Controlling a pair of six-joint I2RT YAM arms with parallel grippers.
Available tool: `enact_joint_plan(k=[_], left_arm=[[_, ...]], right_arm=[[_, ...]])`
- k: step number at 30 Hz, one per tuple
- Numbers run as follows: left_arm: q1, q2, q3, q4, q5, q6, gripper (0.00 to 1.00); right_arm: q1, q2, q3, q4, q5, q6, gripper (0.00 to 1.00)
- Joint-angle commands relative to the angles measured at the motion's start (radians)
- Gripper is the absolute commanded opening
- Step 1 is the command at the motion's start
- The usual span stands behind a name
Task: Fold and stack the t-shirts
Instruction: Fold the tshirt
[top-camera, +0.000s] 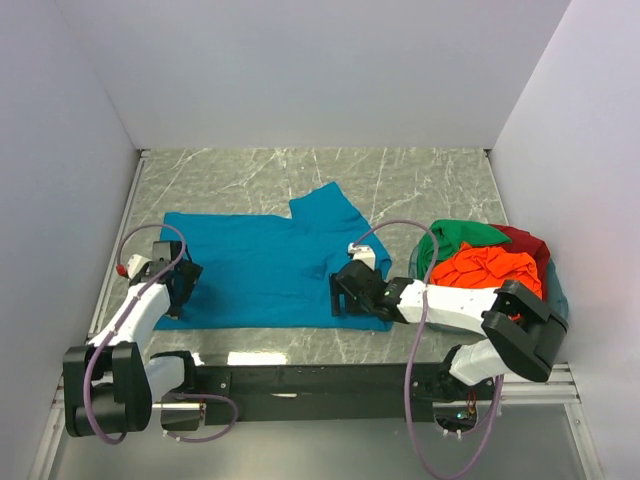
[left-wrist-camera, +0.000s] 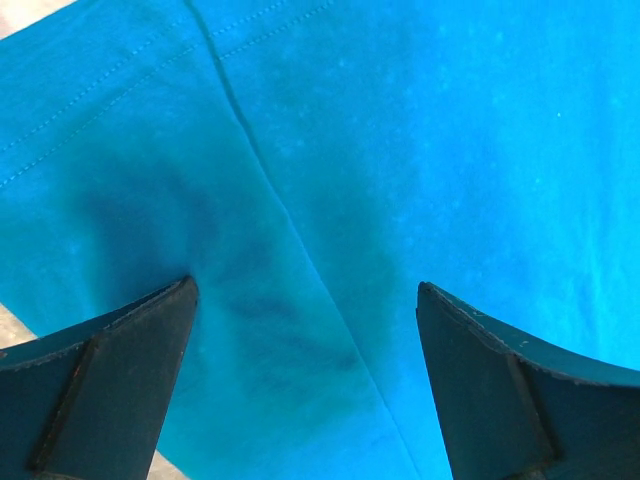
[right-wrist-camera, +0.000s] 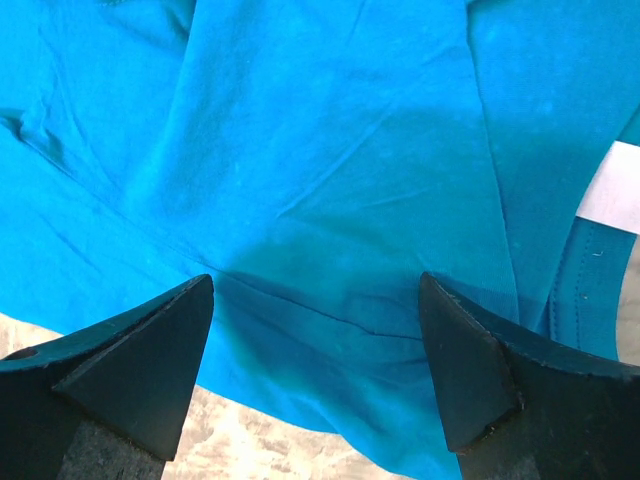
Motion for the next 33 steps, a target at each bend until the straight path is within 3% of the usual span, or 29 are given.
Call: enact_joint_plan(k=[1, 9, 21, 33], left_arm=[[0.001, -0.005, -0.045, -0.116, -0.028, -0.053, 0.99], [-0.001, -0.084, -0.056, -0.214, -0.082, -0.187, 1.0], [-0.001, -0.221, -0.05, -0.308, -0.114, -0.265, 0.99], [0.001, -0.324, 0.092, -0.326, -0.103, -0.207, 1.0]], right_arm=[[0.041, 0.002, -0.029, -0.115, 0.022, 0.056, 0.89], [0.073, -0.058, -0.059, -0.143, 0.034, 0.083, 0.89], [0.078, -0.133, -0.034, -0.204, 0.054, 0.051, 0.89], [0.071, -0.182, 0.141, -0.304, 0.152, 0.003, 0.92]])
